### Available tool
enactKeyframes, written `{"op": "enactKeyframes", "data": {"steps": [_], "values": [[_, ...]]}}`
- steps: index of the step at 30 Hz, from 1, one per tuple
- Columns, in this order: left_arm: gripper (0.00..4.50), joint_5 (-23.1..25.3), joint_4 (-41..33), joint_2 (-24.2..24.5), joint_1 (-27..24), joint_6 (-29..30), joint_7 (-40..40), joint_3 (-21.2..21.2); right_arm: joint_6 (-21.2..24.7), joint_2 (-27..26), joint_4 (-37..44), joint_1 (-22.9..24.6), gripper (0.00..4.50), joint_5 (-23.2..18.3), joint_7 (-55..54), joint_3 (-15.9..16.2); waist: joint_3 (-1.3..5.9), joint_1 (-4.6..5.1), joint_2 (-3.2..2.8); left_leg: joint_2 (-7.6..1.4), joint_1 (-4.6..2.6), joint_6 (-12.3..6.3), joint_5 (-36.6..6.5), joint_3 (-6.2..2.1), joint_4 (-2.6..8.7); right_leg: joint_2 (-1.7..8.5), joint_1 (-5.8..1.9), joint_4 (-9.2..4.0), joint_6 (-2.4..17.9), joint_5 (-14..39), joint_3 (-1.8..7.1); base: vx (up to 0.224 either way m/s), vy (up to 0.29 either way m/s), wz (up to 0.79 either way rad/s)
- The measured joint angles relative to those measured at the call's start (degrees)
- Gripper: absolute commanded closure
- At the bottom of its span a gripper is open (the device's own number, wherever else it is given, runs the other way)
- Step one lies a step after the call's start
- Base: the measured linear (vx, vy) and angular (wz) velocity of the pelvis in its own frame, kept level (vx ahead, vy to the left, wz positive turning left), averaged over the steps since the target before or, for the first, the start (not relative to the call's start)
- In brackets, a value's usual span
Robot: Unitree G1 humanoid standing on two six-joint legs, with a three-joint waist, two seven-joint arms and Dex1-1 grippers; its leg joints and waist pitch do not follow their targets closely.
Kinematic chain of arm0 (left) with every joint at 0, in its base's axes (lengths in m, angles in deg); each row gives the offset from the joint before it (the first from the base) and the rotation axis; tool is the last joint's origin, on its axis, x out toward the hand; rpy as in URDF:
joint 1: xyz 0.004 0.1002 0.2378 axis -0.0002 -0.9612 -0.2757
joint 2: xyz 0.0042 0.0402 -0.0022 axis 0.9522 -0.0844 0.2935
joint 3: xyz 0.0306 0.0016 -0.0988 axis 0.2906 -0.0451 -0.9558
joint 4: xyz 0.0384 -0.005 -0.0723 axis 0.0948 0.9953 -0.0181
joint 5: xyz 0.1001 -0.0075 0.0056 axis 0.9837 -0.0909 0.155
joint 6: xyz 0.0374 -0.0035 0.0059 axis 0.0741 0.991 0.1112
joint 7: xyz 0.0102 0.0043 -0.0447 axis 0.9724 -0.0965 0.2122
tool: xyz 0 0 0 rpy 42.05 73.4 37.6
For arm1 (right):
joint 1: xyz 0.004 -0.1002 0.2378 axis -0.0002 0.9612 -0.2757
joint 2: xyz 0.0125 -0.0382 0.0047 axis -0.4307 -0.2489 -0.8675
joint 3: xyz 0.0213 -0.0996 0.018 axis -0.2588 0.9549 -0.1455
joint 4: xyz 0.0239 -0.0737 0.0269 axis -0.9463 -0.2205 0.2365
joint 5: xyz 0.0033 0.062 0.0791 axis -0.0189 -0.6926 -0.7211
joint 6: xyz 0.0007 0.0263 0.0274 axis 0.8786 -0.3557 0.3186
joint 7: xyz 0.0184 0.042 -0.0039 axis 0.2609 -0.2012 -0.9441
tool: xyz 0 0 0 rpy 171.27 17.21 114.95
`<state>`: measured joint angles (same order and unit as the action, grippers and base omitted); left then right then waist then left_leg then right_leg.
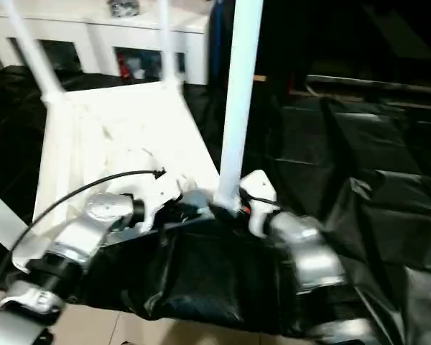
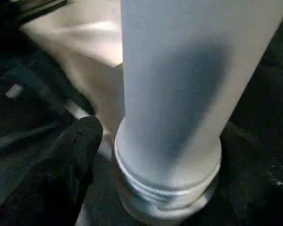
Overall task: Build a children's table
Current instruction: Rotate leg to tighten
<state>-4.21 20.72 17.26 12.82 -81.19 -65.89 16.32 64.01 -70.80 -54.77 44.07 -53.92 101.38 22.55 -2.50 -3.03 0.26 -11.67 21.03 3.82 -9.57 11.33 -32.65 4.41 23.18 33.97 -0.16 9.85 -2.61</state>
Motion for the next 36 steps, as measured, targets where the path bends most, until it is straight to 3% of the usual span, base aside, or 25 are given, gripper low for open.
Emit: {"op": "enactKeyframes", "data": {"steps": [8, 17, 20, 28, 31, 36], "values": [[4.5, -2.52, -1.1, 3.62, -0.84, -0.79, -7.93, 0.5, -1.42, 4.91, 0.24, -1.35, 0.61, -0.04, 11.85, 3.04, -0.02, -0.7, 0.05, -0.03, 0.01, -0.01, 0.0, 0.06, -0.02, 0.0, 0.0, 0.0, 0.0, 0.02, 0.0, 0.0, 0.0, 0.0], [4.5, -3.37, -1.58, 5.76, -0.94, -2.05, -12.28, 1.72, -2.95, 4.75, -1.33, -2.77, 1.43, -0.21, 15.79, 4.87, -0.09, -2.06, 0.16, -0.04, 0.01, -0.01, 0.0, 0.1, -0.05, 0.0, 0.0, 0.02, 0.0, 0.01, 0.02, 0.0, 0.0, 0.0], [4.5, -3.44, -1.58, 5.89, -0.94, -2.15, -12.37, 1.8, -3.44, 4.83, -1.41, -2.79, 1.74, -0.18, 15.84, 5.17, -0.1, -2.03, 0.19, -0.04, 0.01, -0.01, 0.0, 0.11, -0.05, 0.0, 0.0, 0.03, 0.0, 0.01, 0.03, 0.0, 0.0, 0.0], [4.5, -3.57, -1.48, 5.52, -0.94, -2.6, -12.13, 1.97, -3.41, 4.93, -1.35, -2.52, 1.8, -0.49, 16.15, 5.03, -0.1, -2.12, 0.22, -0.04, 0.02, -0.01, 0.0, 0.11, -0.06, 0.0, 0.0, 0.03, 0.0, 0.02, 0.02, 0.0, 0.0, 0.0], [4.5, -2.18, -0.6, 3.29, -0.88, -2.8, -7.24, 1.52, -3.34, 2.43, -1.38, -0.75, 1.81, -0.11, 10.36, 2.72, -0.01, -2.22, 0.38, -0.05, -0.05, -0.01, 0.0, 0.12, -0.11, 0.01, -0.09, 0.05, 0.01, 0.01, 0.06, 0.0, 0.0, 0.0], [4.5, 1.0, 1.28, -1.58, -0.19, 0.34, 4.16, 0.13, -2.0, -6.86, -3.83, 0.04, 1.82, 1.5, -10.14, -2.62, 0.12, -0.25, 0.61, -0.03, -0.22, 0.0, 0.0, 0.07, -0.17, 0.01, -0.11, 0.04, -0.26, 0.16, 0.07, 0.0, 0.0, 0.0]]}}
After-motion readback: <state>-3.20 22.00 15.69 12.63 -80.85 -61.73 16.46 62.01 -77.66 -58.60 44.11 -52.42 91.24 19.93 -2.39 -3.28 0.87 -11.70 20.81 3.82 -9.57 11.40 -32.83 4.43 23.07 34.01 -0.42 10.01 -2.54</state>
